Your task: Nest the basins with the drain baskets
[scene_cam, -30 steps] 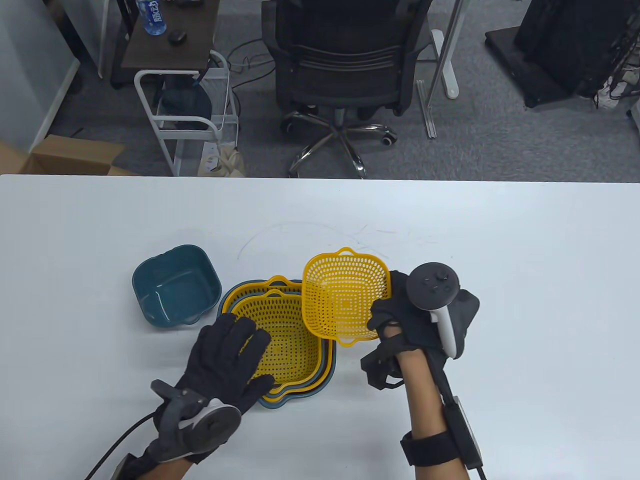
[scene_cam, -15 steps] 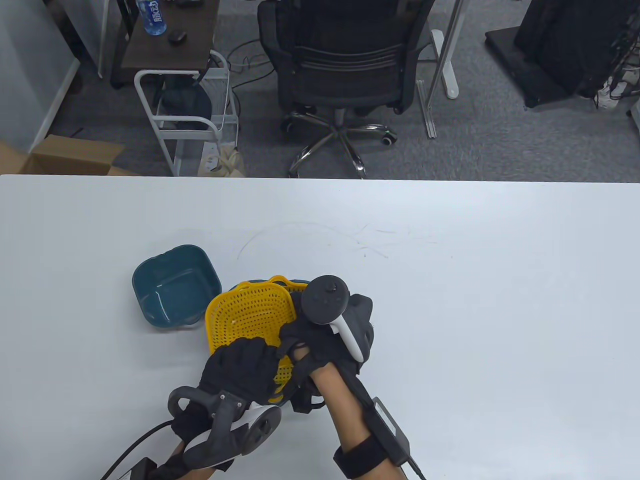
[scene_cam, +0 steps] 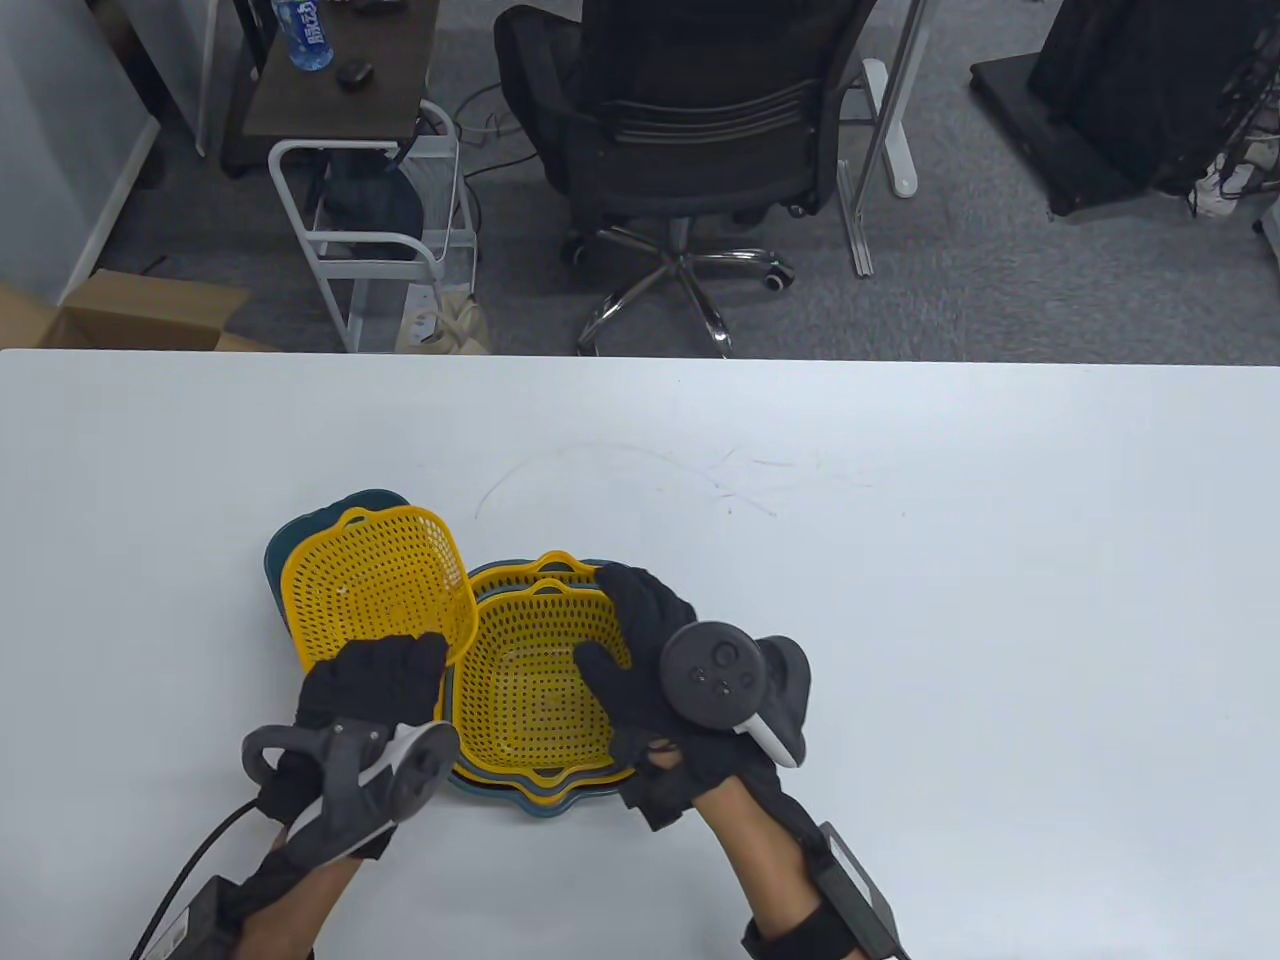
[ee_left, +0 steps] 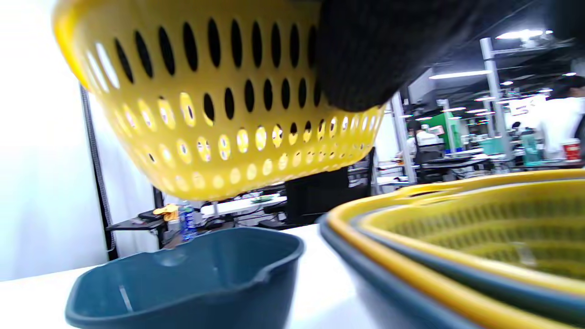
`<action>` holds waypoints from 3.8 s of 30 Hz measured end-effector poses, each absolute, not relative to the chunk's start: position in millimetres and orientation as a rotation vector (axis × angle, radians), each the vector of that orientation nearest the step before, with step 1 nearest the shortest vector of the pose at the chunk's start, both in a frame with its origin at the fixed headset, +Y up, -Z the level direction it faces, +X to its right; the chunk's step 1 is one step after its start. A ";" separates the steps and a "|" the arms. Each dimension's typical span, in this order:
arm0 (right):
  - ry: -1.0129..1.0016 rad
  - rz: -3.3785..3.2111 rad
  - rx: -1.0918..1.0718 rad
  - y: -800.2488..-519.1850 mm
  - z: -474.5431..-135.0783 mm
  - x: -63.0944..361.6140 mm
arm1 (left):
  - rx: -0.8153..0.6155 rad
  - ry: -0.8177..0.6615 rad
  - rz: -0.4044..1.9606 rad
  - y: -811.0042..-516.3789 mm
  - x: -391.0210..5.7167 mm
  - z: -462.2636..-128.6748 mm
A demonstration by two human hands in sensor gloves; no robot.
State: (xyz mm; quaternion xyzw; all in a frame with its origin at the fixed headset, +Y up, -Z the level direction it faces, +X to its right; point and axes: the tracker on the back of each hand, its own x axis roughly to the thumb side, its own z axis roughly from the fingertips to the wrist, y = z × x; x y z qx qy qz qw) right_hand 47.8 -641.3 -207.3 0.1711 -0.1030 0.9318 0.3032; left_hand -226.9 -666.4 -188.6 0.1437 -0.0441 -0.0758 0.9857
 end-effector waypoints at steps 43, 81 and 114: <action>-0.492 2.838 0.322 -723.4 -162.1 121.1 | -0.153 0.683 0.968 -760.5 -408.7 -267.8; -0.436 2.801 0.387 -724.1 -149.8 115.0 | -0.310 0.194 0.560 -673.0 -215.3 -238.9; -0.425 2.855 0.373 -731.4 -153.8 113.1 | 0.200 -0.136 0.073 -723.9 -254.4 -154.3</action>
